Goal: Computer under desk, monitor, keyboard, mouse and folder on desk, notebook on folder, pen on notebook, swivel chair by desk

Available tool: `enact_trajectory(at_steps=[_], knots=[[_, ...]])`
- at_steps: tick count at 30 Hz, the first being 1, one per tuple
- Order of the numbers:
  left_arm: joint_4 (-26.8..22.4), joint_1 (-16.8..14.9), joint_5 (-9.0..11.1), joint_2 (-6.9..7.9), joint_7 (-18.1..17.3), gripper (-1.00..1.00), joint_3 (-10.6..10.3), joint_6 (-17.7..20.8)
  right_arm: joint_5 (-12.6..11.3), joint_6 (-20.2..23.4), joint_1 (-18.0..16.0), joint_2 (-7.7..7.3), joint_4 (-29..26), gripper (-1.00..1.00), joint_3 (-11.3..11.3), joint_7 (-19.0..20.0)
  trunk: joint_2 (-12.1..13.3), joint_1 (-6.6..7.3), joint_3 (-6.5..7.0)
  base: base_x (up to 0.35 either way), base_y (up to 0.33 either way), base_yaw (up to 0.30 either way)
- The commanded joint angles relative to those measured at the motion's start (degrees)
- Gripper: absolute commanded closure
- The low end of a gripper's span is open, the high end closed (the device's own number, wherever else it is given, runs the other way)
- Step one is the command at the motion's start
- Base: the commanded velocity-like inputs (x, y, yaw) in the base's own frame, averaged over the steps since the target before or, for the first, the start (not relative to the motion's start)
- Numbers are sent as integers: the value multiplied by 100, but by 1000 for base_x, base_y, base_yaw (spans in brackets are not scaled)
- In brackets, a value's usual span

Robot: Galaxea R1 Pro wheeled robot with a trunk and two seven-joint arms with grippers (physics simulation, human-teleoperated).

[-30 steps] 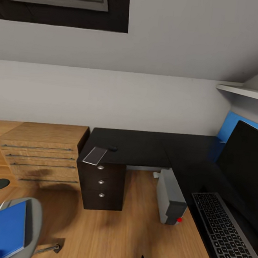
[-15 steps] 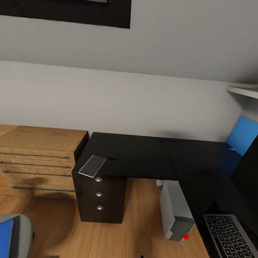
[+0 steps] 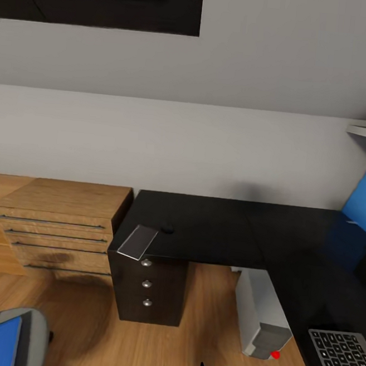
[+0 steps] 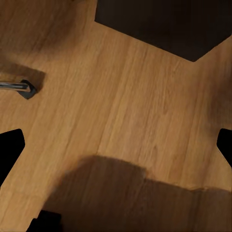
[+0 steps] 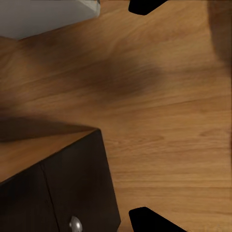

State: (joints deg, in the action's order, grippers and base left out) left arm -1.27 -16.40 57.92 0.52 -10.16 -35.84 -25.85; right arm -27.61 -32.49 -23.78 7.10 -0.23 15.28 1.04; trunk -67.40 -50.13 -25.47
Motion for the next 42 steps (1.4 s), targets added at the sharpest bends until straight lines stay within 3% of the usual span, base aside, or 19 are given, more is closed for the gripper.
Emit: enact_trajectory(at_steps=[1, 8, 26, 42], knots=[[4, -4, 61, 0, -38, -100, -31, -7, -60, -20, -4, 1, 6, -100, 45, 11, -3, -3, -10, 299, 0, 156], [4, -4, 61, 0, -38, -100, -35, -7, -57, -20, -4, 2, 6, -100, 45, 11, -3, -3, -50, 223, 0, 103], [4, -4, 53, -8, -44, -100, -37, -9, -58, -20, -4, 8, 1, -100, 45, 11, -3, -3, -59, 3, -1, 7], [4, -4, 44, -17, -50, -100, -37, -17, -52, -20, -4, 10, 5, -100, 46, 12, 77, 41, -96, 128, -71, 159]])
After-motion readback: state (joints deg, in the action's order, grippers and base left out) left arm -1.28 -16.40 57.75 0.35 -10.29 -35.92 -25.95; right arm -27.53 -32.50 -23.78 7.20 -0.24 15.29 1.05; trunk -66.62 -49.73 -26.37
